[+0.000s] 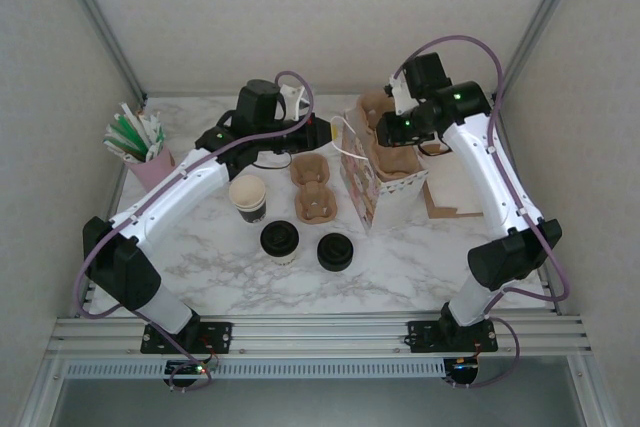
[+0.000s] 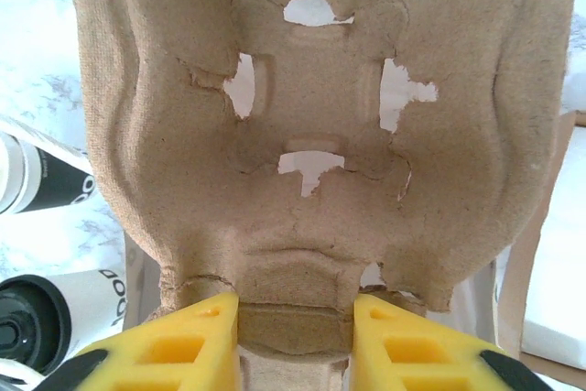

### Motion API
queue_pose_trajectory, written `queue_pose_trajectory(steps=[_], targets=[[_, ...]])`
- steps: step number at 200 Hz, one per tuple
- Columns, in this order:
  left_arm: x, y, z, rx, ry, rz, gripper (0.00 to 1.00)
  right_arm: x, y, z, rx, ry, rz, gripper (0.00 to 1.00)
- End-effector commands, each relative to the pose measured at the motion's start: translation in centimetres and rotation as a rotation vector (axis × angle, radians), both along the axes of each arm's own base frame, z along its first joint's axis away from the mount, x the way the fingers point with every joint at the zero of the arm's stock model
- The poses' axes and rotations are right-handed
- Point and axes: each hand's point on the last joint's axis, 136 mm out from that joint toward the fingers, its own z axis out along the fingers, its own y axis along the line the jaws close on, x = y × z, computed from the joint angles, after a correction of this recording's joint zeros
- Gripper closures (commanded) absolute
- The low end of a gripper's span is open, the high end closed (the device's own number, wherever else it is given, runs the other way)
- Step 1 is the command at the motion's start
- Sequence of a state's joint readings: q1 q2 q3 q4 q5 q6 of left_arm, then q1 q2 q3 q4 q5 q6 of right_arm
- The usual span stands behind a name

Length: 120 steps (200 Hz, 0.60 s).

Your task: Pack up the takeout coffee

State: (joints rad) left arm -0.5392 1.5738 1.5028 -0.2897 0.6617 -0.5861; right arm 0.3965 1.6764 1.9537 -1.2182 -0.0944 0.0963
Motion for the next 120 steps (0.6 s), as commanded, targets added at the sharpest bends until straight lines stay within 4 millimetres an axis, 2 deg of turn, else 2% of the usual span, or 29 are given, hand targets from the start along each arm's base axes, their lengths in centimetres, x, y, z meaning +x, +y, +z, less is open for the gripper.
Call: queue_pose_trajectory(steps=[1, 36, 79, 120], targets=[[-0.5, 0.7, 1.3, -0.013, -0.041, -0.002, 1.0, -0.9, -0.4, 0.1, -0.058, -0.012, 0.0, 0.71], [-0.7, 0.9, 1.2, -0.01, -0.039, 0.0, 1.0, -0.7, -0.9, -0.4, -0.11, -0.006, -0.019, 0.71], [-0.6, 1.1, 1.0, -0.006, -0.037, 0.01, 1.0, -1.2, 0.0, -0.9, -0.149, 0.0, 0.007, 0.71], [-0.7, 1.2, 1.0, -0.007, -0.038, 0.011, 1.0, -1.5, -0.1, -2.1, -0.194, 0.025, -0.002, 0.71]])
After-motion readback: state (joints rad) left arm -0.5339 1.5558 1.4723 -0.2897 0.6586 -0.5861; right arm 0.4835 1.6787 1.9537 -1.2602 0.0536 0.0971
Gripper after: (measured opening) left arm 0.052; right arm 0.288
